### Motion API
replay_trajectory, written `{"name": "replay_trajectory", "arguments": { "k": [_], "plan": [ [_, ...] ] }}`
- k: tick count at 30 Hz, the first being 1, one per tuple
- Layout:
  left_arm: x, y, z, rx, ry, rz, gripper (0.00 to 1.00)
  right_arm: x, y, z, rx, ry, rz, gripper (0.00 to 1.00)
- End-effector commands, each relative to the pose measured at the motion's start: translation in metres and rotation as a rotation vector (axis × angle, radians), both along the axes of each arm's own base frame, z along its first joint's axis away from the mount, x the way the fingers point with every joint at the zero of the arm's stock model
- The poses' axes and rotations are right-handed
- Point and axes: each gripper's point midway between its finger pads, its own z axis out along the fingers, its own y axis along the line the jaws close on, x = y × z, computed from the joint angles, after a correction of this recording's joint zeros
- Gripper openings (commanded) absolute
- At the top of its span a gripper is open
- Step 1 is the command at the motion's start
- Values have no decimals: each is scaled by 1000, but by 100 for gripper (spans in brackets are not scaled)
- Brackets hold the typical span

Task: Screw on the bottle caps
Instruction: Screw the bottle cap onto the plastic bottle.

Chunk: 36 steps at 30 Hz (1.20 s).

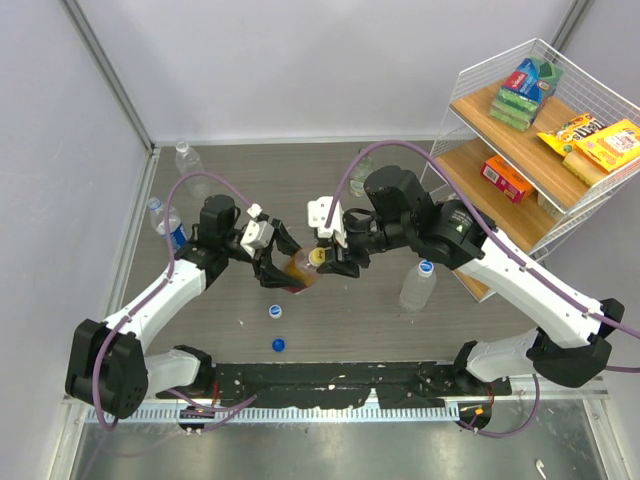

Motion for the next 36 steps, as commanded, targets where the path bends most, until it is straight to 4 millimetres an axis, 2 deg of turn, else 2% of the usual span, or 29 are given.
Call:
{"name": "replay_trajectory", "arguments": {
  "k": [1,8,11,15,18,21,24,28,32,36],
  "plan": [
    [-1,0,10,-22,-40,-19,32,-2,5,24,68,-12,0,50],
    [-2,1,12,-21,-39,-19,32,-1,3,9,23,37,-27,31],
    [-2,1,14,-16,-40,-1,31,2,2,3,18,51,-60,30],
    [12,1,25,6,-94,120,28,2,2,-11,8,117,-114,28],
    [32,2,40,28,-144,285,28,9,5,-17,32,207,-229,24],
    [42,1,54,34,-182,417,27,17,6,-34,55,282,-347,23],
    [41,-5,65,24,-204,485,26,29,7,-43,99,359,-495,21],
    [43,-16,72,23,-241,585,23,29,4,-51,82,470,-597,17],
    [50,-21,75,21,-271,685,22,33,-4,-60,53,542,-728,14],
    [49,-28,75,20,-308,718,19,41,-17,-72,16,578,-882,9]
  ]
}}
